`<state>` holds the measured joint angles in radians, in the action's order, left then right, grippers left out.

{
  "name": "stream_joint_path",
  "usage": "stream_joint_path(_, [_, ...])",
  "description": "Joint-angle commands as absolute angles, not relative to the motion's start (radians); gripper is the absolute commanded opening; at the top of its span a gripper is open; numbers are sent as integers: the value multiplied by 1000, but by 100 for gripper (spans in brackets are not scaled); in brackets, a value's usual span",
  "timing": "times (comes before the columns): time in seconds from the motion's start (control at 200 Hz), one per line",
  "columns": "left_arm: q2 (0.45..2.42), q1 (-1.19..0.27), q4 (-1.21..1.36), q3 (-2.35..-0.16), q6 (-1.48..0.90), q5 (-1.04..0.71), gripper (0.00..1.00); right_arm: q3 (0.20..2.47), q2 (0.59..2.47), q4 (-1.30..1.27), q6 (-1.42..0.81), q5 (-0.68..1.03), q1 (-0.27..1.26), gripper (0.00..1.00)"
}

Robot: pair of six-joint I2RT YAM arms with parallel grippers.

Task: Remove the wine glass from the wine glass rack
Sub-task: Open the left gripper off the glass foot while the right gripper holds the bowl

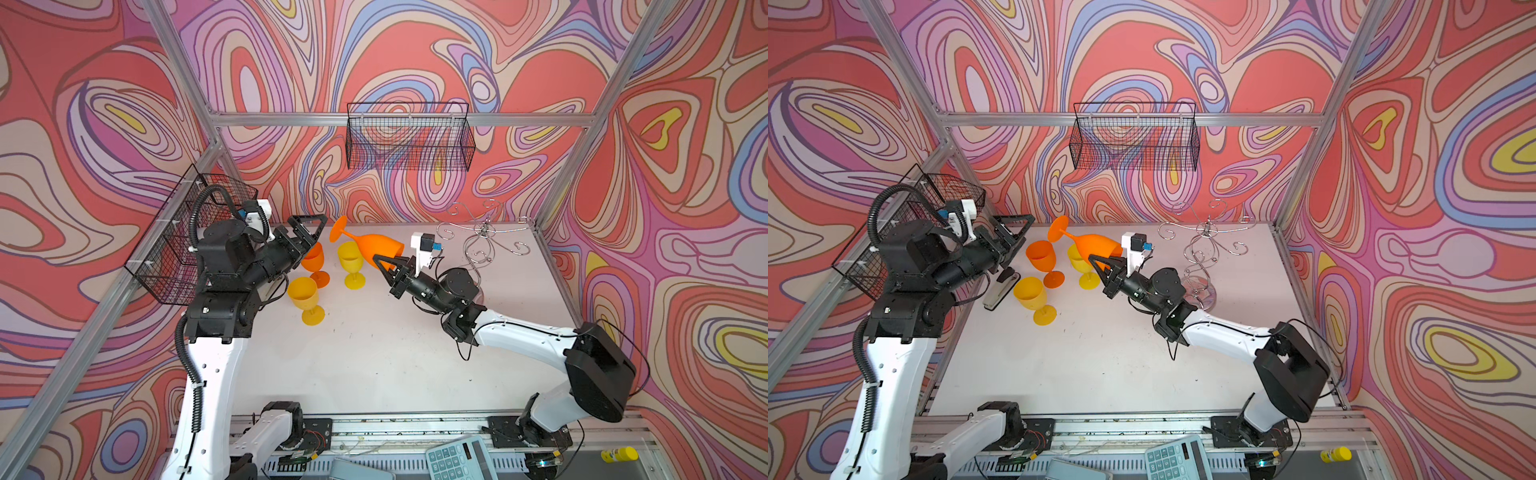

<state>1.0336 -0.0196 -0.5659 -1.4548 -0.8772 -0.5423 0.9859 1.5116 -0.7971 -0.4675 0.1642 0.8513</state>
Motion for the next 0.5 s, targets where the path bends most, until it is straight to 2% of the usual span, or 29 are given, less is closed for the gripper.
stream_joint_path(0.0, [1036,-16,-764,-1500,-659,-439,87,1049,1431,-438,-297,-30,892,0])
stream_joint_path(0.235, [1028,-20,-858,-1553,-496,-314,93,1235,1369,39,-155,-330,994,0])
stream_joint_path(0.496, [1043,-103,-889,-1548,-360,-141,100,1471,1377,542,-145,-565,1070,0])
